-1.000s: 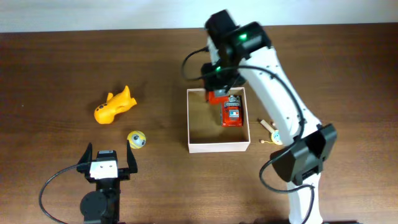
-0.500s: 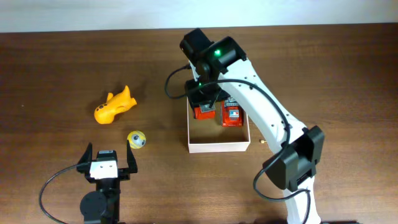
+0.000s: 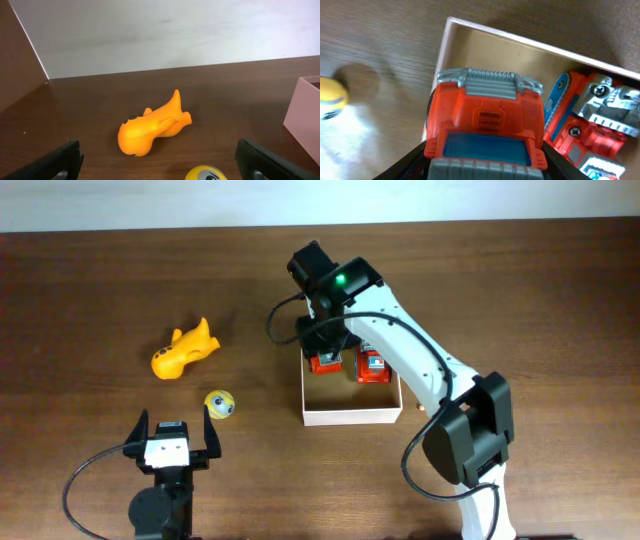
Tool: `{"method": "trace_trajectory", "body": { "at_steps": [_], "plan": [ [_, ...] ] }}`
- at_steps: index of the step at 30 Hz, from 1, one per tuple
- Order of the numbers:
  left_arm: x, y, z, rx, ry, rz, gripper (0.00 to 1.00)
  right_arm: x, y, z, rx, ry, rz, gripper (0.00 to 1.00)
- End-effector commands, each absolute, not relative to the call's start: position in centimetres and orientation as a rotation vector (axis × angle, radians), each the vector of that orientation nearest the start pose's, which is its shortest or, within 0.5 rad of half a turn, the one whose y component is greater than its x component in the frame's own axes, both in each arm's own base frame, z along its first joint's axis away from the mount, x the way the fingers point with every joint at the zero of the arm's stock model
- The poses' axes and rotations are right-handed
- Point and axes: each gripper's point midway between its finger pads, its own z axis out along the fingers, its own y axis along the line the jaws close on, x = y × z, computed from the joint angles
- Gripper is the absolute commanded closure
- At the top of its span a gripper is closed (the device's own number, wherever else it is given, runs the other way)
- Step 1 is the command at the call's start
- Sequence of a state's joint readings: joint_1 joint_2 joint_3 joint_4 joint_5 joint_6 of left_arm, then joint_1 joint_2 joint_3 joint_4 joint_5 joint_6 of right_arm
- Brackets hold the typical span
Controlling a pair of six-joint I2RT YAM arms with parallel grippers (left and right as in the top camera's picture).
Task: Pack container
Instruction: 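Lower the truck into the box beside the first truck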
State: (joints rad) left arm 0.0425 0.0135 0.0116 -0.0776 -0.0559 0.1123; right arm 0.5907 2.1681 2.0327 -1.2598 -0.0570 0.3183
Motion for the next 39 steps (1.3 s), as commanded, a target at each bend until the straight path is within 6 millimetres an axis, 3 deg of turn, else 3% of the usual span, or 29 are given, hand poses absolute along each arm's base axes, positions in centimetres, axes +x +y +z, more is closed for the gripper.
{"method": "trace_trajectory", "body": {
  "at_steps": [1,13,39],
  "plan": [
    [24.5,2.0,15.7,0.024,1.649,0.169,0.01,38.1,25.6,12.1,-0.382,2.947,0.145,0.43],
    [24.5,2.0,15.7,0.024,1.649,0.17,0.01,39.8,26.6,12.1,-0.345,2.878,0.181,0.43],
    [24.5,2.0,15.7,0.024,1.649,0.169,0.01,39.8,27.4,8.0,-0.214,2.96,0.17,0.44]
  ]
}}
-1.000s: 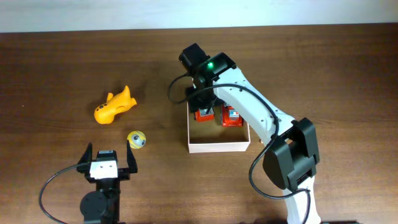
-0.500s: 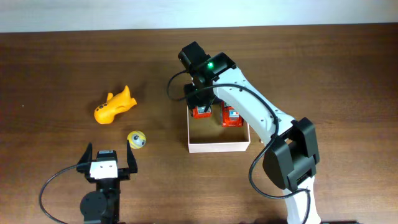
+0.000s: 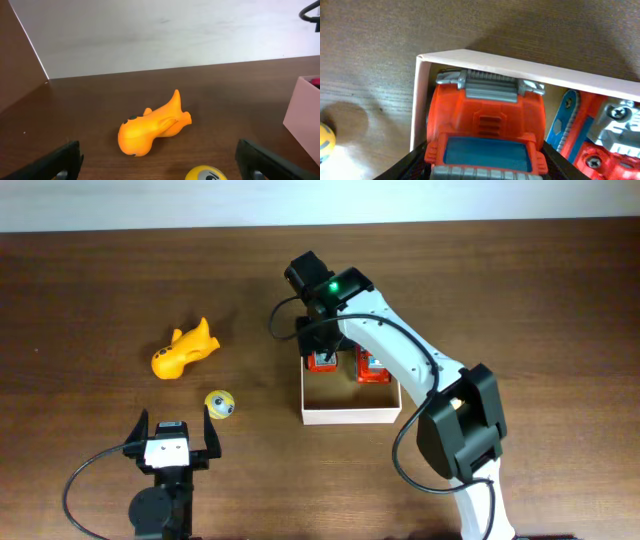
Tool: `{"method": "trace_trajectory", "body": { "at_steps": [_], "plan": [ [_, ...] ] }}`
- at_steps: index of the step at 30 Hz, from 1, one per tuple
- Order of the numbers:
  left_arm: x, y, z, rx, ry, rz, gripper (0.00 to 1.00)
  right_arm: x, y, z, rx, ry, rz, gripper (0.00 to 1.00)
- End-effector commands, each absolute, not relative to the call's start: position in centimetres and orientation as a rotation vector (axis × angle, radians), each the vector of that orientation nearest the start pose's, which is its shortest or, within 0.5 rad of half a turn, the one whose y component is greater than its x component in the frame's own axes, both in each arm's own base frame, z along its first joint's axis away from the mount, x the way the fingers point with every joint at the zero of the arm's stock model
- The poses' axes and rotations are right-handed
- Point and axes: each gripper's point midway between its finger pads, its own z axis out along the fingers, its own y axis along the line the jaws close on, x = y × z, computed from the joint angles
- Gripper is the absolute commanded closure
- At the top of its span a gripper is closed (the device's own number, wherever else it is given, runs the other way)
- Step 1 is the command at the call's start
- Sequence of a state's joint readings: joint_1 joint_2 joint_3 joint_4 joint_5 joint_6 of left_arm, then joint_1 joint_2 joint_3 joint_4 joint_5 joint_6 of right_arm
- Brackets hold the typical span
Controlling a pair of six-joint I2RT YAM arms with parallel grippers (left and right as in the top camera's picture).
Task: Pack container
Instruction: 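Lower the truck into the box beside the first truck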
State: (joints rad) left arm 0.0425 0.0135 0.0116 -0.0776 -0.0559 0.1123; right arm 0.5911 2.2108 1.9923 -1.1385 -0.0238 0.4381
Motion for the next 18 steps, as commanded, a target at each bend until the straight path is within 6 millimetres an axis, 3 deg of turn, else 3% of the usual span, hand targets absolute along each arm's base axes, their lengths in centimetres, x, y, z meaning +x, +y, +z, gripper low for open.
{"method": "trace_trajectory", "body": {
  "at_steps": [1,10,16,18],
  "plan": [
    [24.5,2.0,15.7,0.024,1.649,0.17,0.01,39.9,27.4,7.9,-0.214,2.959,0.171,0.44],
    [24.5,2.0,15.7,0.024,1.649,0.17,0.01,40.2,27.6,5.4,-0.215,2.988,0.148,0.44],
    [24.5,2.0,15.7,0.024,1.65,0.169,0.01,40.8,28.0,5.2,-0.215,2.967,0.165,0.44],
    [24.5,2.0,15.7,0.024,1.65,0.169,0.01,41.1,28.2,5.2,-0.214,2.954,0.174,0.37]
  ]
}}
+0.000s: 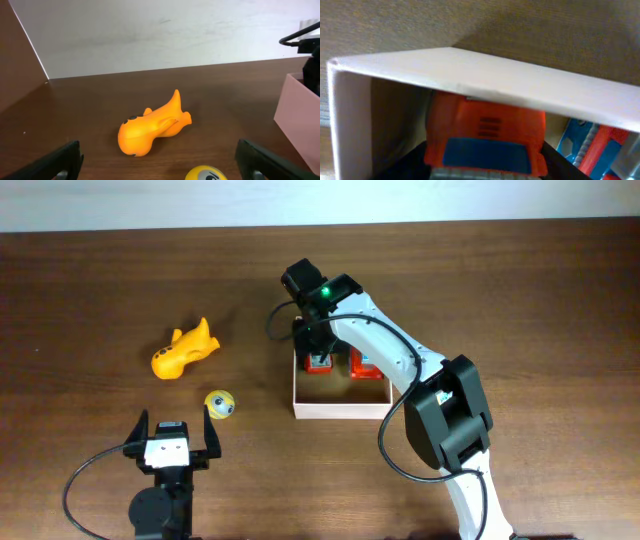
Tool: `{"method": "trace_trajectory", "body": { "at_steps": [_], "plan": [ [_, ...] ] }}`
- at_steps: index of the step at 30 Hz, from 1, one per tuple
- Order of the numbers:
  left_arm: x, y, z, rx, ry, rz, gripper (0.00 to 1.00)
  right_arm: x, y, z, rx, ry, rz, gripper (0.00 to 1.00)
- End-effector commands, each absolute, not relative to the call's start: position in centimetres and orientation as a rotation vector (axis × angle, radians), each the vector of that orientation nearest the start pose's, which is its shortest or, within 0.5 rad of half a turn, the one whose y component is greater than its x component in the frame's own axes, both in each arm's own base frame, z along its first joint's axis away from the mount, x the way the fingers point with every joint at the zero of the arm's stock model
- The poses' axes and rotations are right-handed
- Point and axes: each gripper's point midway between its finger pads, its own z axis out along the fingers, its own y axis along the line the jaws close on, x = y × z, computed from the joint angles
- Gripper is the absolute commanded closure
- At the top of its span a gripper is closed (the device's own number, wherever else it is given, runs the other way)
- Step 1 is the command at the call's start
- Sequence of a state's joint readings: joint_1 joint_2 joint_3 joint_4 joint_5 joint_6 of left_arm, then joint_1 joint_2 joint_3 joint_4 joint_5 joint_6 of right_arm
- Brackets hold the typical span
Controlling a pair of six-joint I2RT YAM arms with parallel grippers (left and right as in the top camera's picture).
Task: Pack container
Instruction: 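Lower the truck into the box beside the first truck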
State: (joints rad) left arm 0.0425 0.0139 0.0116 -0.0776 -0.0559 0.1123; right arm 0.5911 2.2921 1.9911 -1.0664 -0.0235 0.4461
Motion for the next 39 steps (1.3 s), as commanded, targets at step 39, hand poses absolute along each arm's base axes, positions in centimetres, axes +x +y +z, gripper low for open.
{"method": "trace_trajectory", "body": {
  "at_steps": [39],
  "plan": [
    [24.5,2.0,15.7,0.024,1.649,0.17,0.01,39.5,23.6,12.0,-0.254,2.961,-0.117,0.47]
  ]
}}
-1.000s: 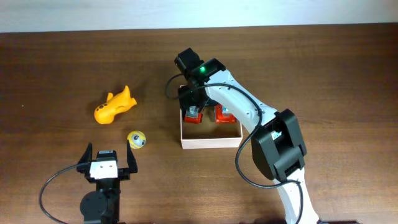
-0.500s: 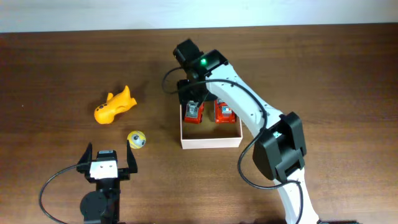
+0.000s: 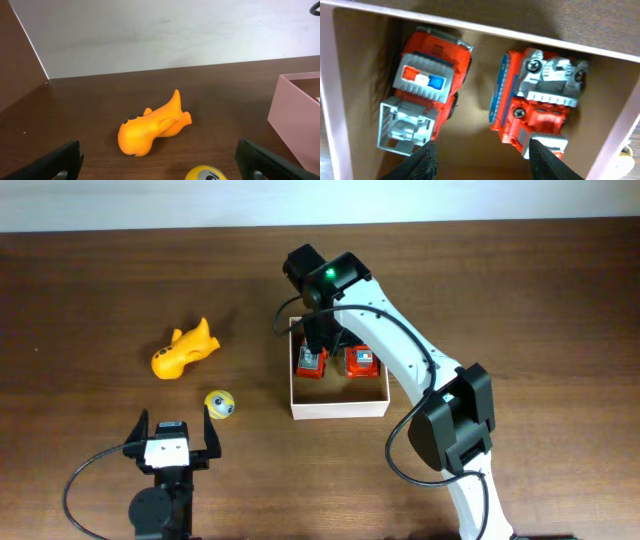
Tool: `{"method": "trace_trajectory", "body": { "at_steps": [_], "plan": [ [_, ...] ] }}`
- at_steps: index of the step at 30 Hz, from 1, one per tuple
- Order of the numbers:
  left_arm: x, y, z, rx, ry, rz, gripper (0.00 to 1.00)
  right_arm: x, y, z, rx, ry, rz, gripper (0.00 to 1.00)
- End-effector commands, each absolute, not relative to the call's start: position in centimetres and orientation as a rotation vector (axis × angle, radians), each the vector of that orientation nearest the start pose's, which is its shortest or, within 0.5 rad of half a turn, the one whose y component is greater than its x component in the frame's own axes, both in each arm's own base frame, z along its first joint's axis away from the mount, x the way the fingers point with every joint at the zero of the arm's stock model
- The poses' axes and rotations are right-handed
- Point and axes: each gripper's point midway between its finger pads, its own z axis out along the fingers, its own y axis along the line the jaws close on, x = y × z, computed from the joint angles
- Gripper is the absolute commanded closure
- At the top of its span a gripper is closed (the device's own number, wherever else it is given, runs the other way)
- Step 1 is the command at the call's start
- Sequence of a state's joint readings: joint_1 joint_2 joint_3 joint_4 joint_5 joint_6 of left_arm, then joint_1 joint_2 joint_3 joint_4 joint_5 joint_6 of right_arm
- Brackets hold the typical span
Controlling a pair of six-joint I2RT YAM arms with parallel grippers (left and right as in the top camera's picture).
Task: Pack container
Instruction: 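Lower the truck into the box beside the first truck, then open the right gripper to release the truck in the box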
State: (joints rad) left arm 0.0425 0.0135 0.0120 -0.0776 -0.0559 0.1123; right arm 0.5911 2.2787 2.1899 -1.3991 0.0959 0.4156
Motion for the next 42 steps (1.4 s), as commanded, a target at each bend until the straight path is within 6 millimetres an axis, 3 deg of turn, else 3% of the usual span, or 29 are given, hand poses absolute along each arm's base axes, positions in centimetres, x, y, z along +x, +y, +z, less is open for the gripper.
{"method": "trace_trajectory", "body": {
  "at_steps": [1,8,13,22,42],
  "plan": [
    [24.5,2.0,15.7,0.024,1.649,0.169,0.01,39.5,23.5,11.7,-0.256,2.966,-0.125,0.47],
    [24.5,2.0,15.7,0.024,1.649,0.17,0.01,39.2,23.2,8.5,-0.284,2.988,-0.154,0.47],
    [24.5,2.0,15.7,0.024,1.649,0.169,0.01,39.6,23.4,7.2,-0.279,2.97,-0.148,0.47],
    [24.5,2.0,15.7,0.024,1.649,0.17,0.01,41.0,22.9,6.4,-0.245,2.926,-0.15,0.47],
    [24.5,2.0,15.7,0.024,1.649,0.169,0.01,41.0,23.3,5.7,-0.316,2.925,-0.115,0.47]
  ]
}}
